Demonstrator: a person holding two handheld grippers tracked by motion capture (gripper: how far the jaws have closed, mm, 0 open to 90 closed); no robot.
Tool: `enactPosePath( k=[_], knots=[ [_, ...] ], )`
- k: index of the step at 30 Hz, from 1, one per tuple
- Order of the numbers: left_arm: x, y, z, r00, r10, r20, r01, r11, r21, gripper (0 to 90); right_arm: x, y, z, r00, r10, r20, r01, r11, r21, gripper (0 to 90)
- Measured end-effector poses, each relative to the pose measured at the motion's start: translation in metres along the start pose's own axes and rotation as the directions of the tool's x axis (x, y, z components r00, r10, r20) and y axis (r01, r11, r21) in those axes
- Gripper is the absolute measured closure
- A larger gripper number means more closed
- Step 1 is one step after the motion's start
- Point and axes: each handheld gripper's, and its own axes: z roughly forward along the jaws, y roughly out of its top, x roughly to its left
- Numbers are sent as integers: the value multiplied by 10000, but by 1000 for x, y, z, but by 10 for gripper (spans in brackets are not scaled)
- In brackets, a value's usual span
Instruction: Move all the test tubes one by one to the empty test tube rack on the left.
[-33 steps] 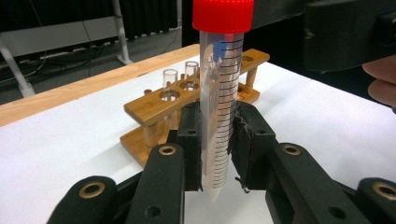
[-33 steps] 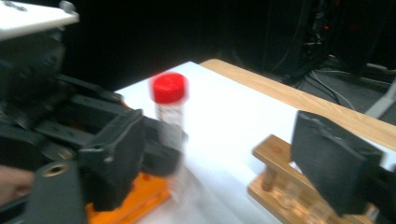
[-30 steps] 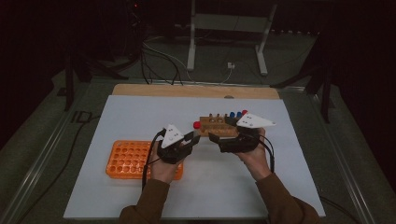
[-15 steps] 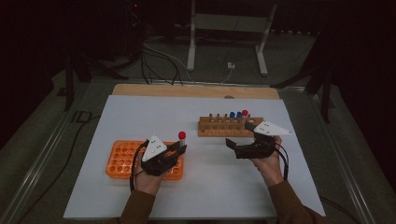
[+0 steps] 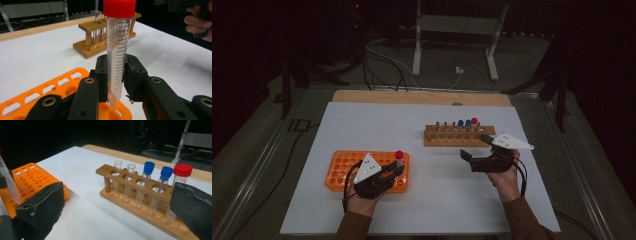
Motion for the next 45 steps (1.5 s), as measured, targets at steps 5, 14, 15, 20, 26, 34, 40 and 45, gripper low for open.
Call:
enactPosePath(
  k=[5, 14, 15, 20, 26, 34, 40, 45],
  knots=[
    [0, -9, 2, 10000, 74, 17, -75, 9987, 513, 742, 0, -1, 0, 10000, 6, 27, -6, 10000, -12, 1],
    [-5, -21, 10, 9987, 513, -15, -503, 9846, 1676, 742, 0, -3, 0, 10000, -24, 18, 24, 10000, 68, 1],
    [-5, -22, 10, 9983, 580, -7, -570, 9825, 1771, 742, 0, -3, 1, 10000, -26, 14, 26, 10000, 76, 1],
    [-7, -24, 13, 9975, 705, -27, -684, 9757, 2080, 742, 1, -4, 3, 10000, -66, -22, 66, 9999, 145, 1],
    [-6, -25, 14, 9974, 721, 75, -721, 9737, 2161, 733, 1, -4, 4, 9999, -99, 25, 98, 9998, 179, 1],
    [5, -16, -1, 9996, -168, 245, 153, 9981, 594, 343, -3, -1, 3, 9998, -144, 128, 141, 9997, 216, 1],
    [16, -9, -13, 9967, -763, -289, 756, 9968, -249, 156, -10, 4, 5, 9993, -91, 365, 79, 9994, 338, 2],
    [23, -4, -18, 9891, -894, -1167, 836, 9950, -541, 18, -19, 10, 11, 9982, -20, 594, -6, 9991, 423, 5]
  ],
)
